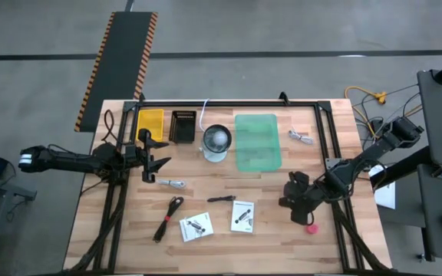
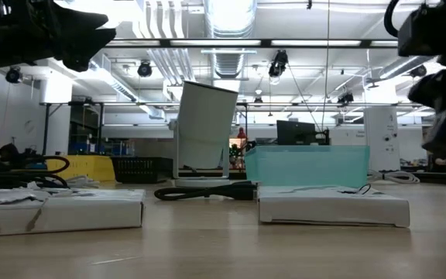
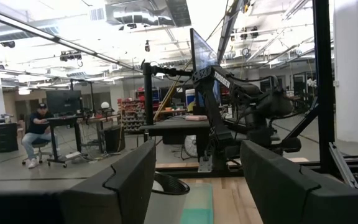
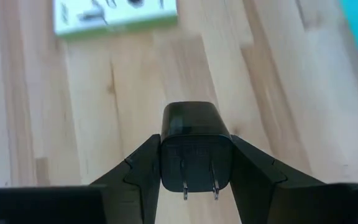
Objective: Pick and place items into bin
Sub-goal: Put the black charger adapter into the yellow bin
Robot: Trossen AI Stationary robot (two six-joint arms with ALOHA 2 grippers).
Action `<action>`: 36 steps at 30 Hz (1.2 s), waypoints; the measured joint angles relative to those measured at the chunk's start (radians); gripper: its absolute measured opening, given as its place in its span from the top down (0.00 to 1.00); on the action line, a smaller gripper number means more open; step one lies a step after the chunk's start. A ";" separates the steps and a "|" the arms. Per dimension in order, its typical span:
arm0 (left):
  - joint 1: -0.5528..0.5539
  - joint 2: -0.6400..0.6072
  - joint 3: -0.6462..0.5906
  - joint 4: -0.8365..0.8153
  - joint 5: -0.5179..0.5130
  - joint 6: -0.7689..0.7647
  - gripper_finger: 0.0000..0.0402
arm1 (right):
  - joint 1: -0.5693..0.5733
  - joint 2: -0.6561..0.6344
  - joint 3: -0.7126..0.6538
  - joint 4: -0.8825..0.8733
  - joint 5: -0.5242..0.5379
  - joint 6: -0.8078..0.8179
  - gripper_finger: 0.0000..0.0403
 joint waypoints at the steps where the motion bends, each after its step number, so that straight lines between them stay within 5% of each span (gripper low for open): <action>1: 0.000 0.000 0.000 0.000 0.000 0.000 0.46 | 0.000 0.000 0.000 0.016 0.013 -0.018 0.66; 36: 0.000 0.002 0.000 0.000 0.000 0.000 0.46 | -0.193 0.000 -0.081 0.564 0.051 -0.606 0.66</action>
